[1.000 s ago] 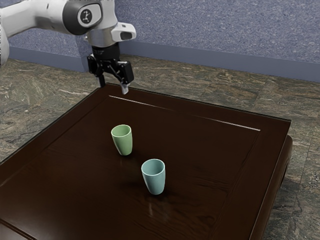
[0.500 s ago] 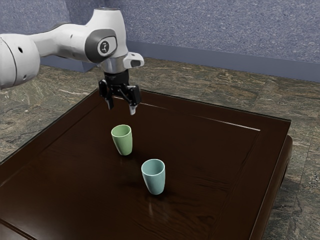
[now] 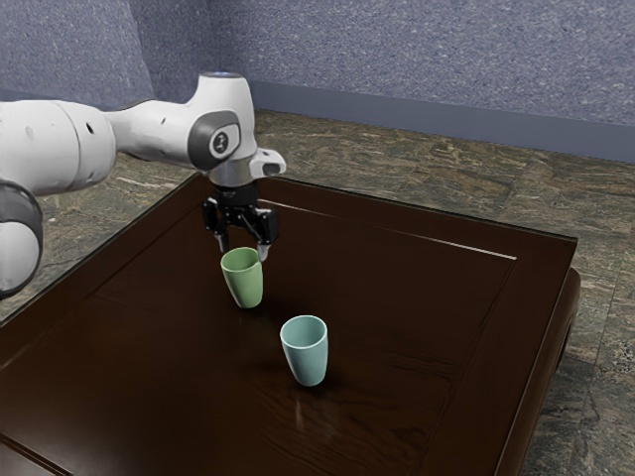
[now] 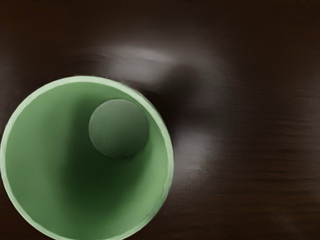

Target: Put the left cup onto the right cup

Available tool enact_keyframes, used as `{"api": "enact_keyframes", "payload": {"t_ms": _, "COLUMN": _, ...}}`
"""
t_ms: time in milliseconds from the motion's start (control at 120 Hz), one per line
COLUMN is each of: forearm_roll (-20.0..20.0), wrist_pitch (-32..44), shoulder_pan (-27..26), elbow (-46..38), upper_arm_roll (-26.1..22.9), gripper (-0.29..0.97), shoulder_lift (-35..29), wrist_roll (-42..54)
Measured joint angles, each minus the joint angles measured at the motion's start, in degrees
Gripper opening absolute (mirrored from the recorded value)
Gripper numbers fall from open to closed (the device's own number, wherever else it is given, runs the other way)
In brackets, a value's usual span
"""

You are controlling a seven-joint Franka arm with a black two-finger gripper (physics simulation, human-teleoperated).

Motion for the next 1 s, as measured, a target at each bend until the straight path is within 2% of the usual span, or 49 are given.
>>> {"api": "enact_keyframes", "payload": {"t_ms": 500, "forearm_roll": 0.2, "wrist_pitch": 1.3, "shoulder_pan": 0.1, "elbow": 3.2, "upper_arm_roll": -0.7, "gripper": 0.54, "shoulder_lift": 4.5, "wrist_roll": 0.1}}
{"api": "enact_keyframes", "payload": {"t_ms": 1000, "forearm_roll": 0.0, "wrist_pitch": 1.4, "shoulder_pan": 0.1, "elbow": 3.7, "upper_arm_roll": -0.7, "gripper": 0.32, "shoulder_lift": 6.3, "wrist_roll": -0.2}}
